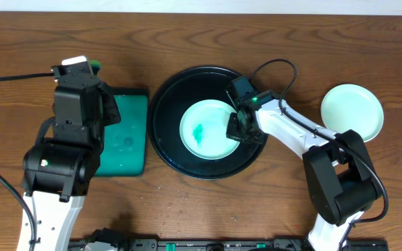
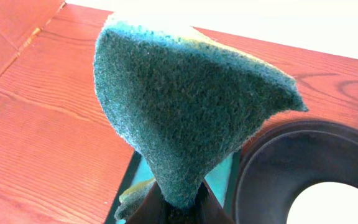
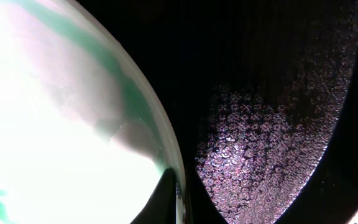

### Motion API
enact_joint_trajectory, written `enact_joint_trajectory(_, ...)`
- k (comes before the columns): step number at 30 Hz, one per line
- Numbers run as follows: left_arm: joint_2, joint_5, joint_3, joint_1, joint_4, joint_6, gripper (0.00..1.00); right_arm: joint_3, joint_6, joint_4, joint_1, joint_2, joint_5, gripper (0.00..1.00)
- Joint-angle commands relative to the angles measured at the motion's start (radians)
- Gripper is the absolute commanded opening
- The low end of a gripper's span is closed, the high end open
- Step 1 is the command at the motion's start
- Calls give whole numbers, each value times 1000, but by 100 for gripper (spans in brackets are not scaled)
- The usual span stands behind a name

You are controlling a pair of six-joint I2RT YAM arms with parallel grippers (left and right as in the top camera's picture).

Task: Clean dirty plates on tray and stack at the side
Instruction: 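Grasp the sponge in the green basin with the left gripper and lift, then carry the sponge with the left gripper onto the held plate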

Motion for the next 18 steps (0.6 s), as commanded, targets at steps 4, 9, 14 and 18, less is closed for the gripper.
enact_joint_trajectory(4, 8, -29, 10, -3, 5, 25, 7, -16, -32, -1, 10, 61, -88, 2)
enact_joint_trajectory(9, 71, -47, 10, -2, -12, 21, 7, -16, -33, -1, 10, 61, -88, 1)
enact_joint_trajectory(14, 197, -47, 10, -2, -41, 2, 7, -16, -33, -2, 10, 61, -89, 1)
enact_joint_trajectory(18, 327, -37, 10, -2, -107, -98, 7, -16, -33, -3, 10, 61, -89, 2)
